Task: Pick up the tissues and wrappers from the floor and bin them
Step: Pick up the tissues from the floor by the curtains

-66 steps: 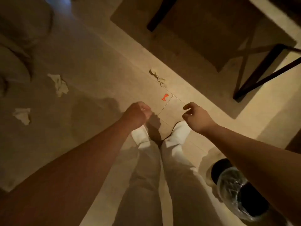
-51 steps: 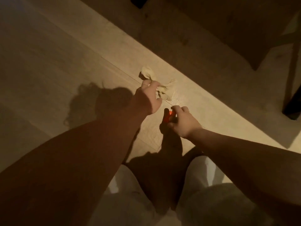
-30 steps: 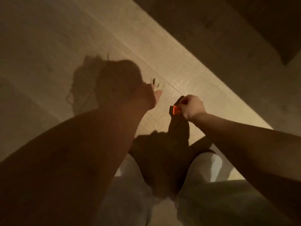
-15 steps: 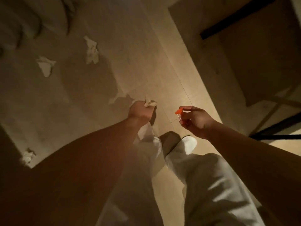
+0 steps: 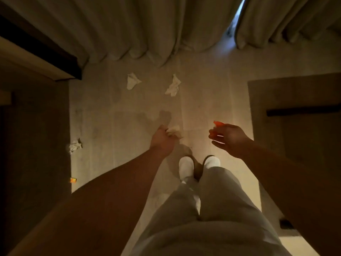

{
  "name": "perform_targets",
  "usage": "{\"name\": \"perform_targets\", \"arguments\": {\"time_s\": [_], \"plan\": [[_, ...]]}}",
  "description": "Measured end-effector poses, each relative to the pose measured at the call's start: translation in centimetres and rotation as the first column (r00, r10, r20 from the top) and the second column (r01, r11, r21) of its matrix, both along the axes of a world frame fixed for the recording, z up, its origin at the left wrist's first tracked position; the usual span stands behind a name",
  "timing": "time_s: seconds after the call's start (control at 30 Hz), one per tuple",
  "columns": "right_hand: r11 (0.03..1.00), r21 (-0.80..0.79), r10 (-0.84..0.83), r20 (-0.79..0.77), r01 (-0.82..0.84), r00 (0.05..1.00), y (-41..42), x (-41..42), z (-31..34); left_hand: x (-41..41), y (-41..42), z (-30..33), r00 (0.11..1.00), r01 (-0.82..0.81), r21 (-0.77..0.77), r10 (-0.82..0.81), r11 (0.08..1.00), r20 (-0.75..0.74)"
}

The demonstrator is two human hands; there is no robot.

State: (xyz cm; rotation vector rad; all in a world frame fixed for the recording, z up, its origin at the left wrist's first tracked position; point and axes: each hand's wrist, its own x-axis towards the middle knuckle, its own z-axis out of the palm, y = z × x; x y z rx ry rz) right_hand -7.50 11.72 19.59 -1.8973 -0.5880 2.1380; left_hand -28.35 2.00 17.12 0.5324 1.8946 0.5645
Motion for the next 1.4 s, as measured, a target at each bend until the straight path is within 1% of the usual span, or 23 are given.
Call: {"name": "perform_targets", "arguments": {"time_s": [0.03,0.1,0.17,0.2,0.27,0.33,0.37,0.47,0.53,0.63,0.73,0.8,0.9,0.97,1.03,1.07,1.1,1.17,1.23,1.33,1.37,1.4], "plan": [[0.999,0.015,0.036,-0.002,-0.035,0.999,0.9,-1.3,0.2,-1.4,-0.3,-1.1,0.998,0.003,0.031,-0.001,1.0,-0.067],[0.994,0.035,0.101,0.002,-0.101,0.995,2.7,-3.8,0.3,-3.7,0.1,-1.4,0.99,0.023,-0.002,-0.023,1.0,-0.136],[0.985,0.047,0.164,0.023,-0.165,0.986,4.5,-6.2,-0.2,-5.8,1.0,-1.1,0.988,-0.057,-0.036,0.051,0.998,-0.145],[0.978,0.056,0.196,0.041,-0.198,0.98,5.4,-7.5,-0.5,-6.7,1.6,-0.7,0.987,-0.069,-0.032,0.064,0.997,-0.149],[0.964,0.076,0.247,0.093,-0.254,0.965,7.3,-9.9,-1.6,-9.1,3.2,-1.0,0.986,-0.115,-0.022,0.111,0.993,-0.126],[0.959,0.082,0.261,0.135,-0.273,0.956,9.0,-12.1,-2.9,-11.3,4.8,-1.5,0.983,-0.175,-0.019,0.174,0.984,-0.065],[0.958,0.074,0.264,0.145,-0.277,0.953,9.9,-13.3,-3.6,-12.6,5.6,-2.1,0.978,-0.202,-0.037,0.2,0.979,-0.059],[0.959,0.003,0.279,0.184,-0.285,0.942,12.4,-16.8,-5.6,-16.1,8.1,-3.6,0.974,-0.212,-0.135,0.198,0.968,-0.11],[0.958,-0.034,0.286,0.215,-0.285,0.934,13.9,-18.5,-6.7,-18.3,10.1,-4.5,0.966,-0.259,-0.171,0.253,0.951,-0.054],[0.937,-0.066,0.347,0.28,-0.342,0.895,16.2,-20.9,-9.1,-22.4,13.5,-7.1,0.965,-0.262,-0.244,0.256,0.934,-0.06],[0.912,-0.071,0.403,0.324,-0.403,0.856,18.4,-23.3,-12.0,-25.7,16.9,-9.4,0.953,-0.303,-0.2,0.3,0.932,-0.049],[0.876,-0.057,0.465,0.365,-0.479,0.807,19.7,-24.9,-14.3,-27.3,18.5,-11.2,0.958,-0.286,-0.212,0.276,0.935,-0.074],[0.816,-0.034,0.533,0.429,-0.577,0.729,21.6,-27.2,-18.8,-29.9,20.5,-15.4,0.985,-0.164,-0.265,0.146,0.95,-0.089],[0.773,-0.038,0.571,0.475,-0.633,0.67,22.8,-28.7,-22.6,-31.9,21.3,-19.4,0.986,-0.07,-0.314,0.018,0.947,-0.164],[0.679,-0.059,0.649,0.514,-0.732,0.561,24.0,-30.1,-26.8,-33.7,22.3,-23.3,0.955,0.02,-0.37,-0.128,0.929,-0.269],[0.628,-0.065,0.678,0.535,-0.775,0.505,24.5,-30.5,-29.0,-34.5,22.9,-25.4,0.936,0.039,-0.374,-0.164,0.927,-0.31],[0.595,-0.072,0.691,0.554,-0.8,0.464,25.1,-30.9,-31.4,-35.2,23.5,-27.7,0.92,0.039,-0.369,-0.178,0.928,-0.349],[0.549,-0.088,0.706,0.58,-0.831,0.406,26.2,-31.5,-36.5,-36.5,24.4,-32.8,0.9,-0.007,-0.357,-0.15,0.934,-0.409],[0.514,-0.102,0.709,0.61,-0.852,0.354,27.2,-32.0,-41.8,-37.5,25.1,-37.8,0.902,-0.061,-0.352,-0.1,0.934,-0.421],[0.437,-0.106,0.705,0.656,-0.893,0.268,28.1,-32.6,-48.8,-38.2,25.9,-44.2,0.885,-0.098,-0.367,-0.087,0.925,-0.457],[0.433,-0.091,0.687,0.677,-0.897,0.263,28.3,-32.8,-50.8,-38.3,26.2,-46.2,0.876,-0.106,-0.362,-0.085,0.926,-0.475],[0.461,-0.064,0.66,0.691,-0.885,0.294,28.3,-32.6,-53.1,-38.5,26.5,-48.1,0.87,-0.119,-0.349,-0.072,0.929,-0.488]]}}
